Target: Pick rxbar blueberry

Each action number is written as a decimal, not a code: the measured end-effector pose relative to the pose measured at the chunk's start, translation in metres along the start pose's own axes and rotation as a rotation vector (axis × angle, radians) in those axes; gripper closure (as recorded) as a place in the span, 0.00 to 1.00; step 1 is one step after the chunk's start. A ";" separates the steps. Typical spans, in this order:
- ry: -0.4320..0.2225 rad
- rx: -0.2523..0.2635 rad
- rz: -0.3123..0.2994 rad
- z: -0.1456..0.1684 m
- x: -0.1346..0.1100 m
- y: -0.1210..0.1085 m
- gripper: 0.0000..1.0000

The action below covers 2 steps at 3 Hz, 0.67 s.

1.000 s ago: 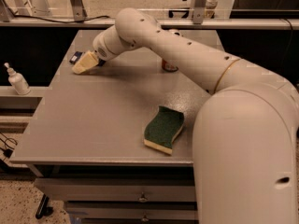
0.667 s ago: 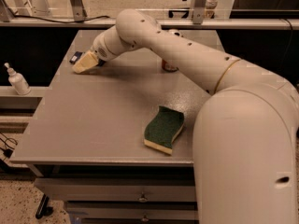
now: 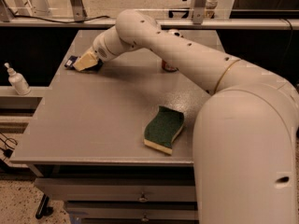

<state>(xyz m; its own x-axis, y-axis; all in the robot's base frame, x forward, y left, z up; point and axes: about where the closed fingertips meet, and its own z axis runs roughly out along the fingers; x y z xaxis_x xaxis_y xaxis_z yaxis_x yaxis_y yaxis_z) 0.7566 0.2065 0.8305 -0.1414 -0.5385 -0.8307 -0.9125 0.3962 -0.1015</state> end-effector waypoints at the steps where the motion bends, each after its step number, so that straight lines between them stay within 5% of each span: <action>1: 0.000 0.000 0.000 0.000 0.000 0.000 1.00; 2: 0.000 0.000 0.000 0.000 0.000 0.000 1.00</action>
Offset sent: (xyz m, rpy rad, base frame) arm -0.0147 0.0062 0.0847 0.0707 -0.1628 0.0333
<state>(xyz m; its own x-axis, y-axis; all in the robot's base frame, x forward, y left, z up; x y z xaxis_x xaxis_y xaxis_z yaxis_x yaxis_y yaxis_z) 0.7566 0.2066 0.8310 -0.1410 -0.5383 -0.8309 -0.9125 0.3961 -0.1017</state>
